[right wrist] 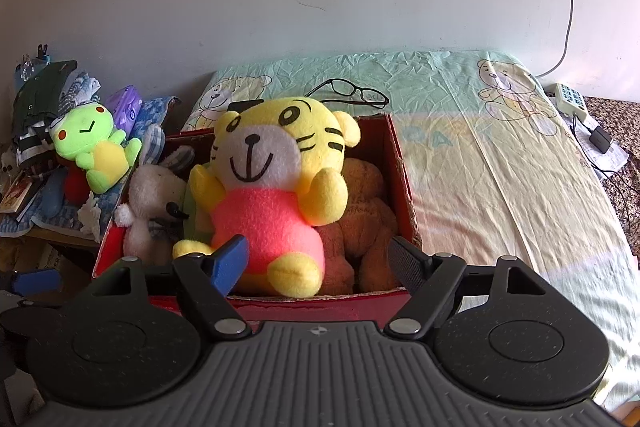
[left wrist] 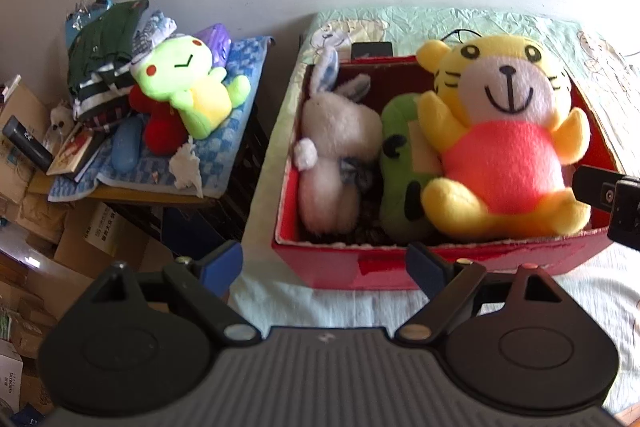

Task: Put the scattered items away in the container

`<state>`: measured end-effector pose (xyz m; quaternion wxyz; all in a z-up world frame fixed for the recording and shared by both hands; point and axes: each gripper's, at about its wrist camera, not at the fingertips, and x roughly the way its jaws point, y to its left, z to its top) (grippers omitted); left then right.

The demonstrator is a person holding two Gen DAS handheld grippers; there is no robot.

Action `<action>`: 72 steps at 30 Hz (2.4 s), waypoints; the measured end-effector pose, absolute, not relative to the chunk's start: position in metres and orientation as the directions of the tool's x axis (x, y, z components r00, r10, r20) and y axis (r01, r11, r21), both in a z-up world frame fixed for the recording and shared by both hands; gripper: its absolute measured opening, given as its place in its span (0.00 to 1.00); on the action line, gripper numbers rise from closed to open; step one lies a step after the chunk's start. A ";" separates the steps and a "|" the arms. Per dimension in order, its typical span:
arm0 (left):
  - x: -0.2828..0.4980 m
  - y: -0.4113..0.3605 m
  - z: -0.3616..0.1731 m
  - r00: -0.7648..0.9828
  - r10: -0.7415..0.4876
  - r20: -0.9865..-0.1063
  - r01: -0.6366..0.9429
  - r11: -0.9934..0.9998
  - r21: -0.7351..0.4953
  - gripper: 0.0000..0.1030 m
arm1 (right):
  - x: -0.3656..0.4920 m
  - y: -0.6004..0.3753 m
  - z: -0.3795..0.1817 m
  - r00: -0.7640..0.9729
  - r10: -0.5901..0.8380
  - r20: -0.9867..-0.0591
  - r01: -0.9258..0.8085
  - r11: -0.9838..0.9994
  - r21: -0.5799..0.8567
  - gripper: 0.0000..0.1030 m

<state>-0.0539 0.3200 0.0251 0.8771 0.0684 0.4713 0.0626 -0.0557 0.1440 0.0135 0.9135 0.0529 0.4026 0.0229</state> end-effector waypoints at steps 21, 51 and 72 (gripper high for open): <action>-0.023 0.320 0.019 0.544 0.243 -0.803 -0.079 0.968 0.240 0.85 | -0.034 0.143 0.001 0.675 0.018 -0.738 0.037 0.998 0.058 0.77; 0.026 0.345 0.017 0.535 0.210 -0.818 -0.106 0.978 0.181 0.85 | 0.015 0.164 0.000 0.658 0.042 -0.752 0.013 0.998 0.067 0.79; 0.036 0.328 0.009 0.488 0.107 -0.866 -0.069 0.994 0.084 0.85 | 0.015 0.135 0.000 0.619 0.101 -0.779 0.066 0.981 0.180 0.79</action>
